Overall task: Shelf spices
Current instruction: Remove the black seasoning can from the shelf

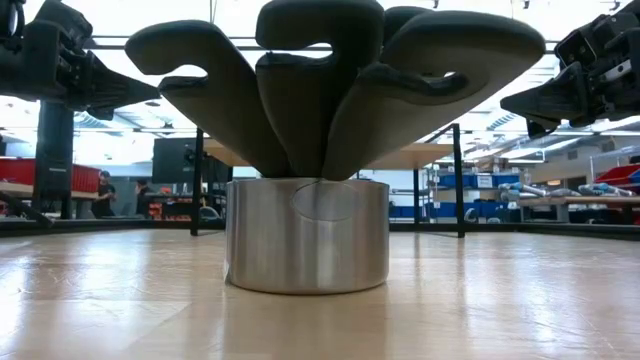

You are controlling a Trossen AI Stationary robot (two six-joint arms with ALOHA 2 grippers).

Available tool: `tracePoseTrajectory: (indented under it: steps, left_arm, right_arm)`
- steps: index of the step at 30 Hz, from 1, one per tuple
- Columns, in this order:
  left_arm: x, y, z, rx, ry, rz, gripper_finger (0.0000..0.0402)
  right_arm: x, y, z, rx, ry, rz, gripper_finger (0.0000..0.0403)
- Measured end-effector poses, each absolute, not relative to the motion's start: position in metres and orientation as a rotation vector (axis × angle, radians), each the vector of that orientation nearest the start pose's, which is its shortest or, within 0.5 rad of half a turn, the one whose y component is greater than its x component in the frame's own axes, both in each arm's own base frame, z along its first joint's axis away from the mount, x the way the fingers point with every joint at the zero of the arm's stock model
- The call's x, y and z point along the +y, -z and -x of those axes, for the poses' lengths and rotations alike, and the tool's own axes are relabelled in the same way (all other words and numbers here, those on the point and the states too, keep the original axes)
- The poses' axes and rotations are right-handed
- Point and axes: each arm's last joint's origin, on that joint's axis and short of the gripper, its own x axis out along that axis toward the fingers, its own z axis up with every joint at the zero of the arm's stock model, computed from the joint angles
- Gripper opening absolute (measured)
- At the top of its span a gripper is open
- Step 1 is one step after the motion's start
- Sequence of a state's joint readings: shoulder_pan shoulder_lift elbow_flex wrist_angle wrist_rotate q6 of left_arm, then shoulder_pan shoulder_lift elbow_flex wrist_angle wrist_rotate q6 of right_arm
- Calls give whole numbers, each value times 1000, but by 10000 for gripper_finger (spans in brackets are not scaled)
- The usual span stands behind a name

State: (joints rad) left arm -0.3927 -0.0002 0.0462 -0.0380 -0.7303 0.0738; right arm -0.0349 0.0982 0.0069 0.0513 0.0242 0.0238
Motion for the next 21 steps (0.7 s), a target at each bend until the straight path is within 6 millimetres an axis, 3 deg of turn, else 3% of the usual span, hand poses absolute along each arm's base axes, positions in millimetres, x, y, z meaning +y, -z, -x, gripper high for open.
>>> tracePoseTrajectory:
  steps: [14,21]
  left_arm:
    - [-13,-207,-82,-295,-352,79,2]
    - [-10,-223,-75,-411,-426,-69,2]
  right_arm:
    - [-4,-163,-103,36,60,-24,11]
    - [-4,-163,-103,34,60,-24,11]
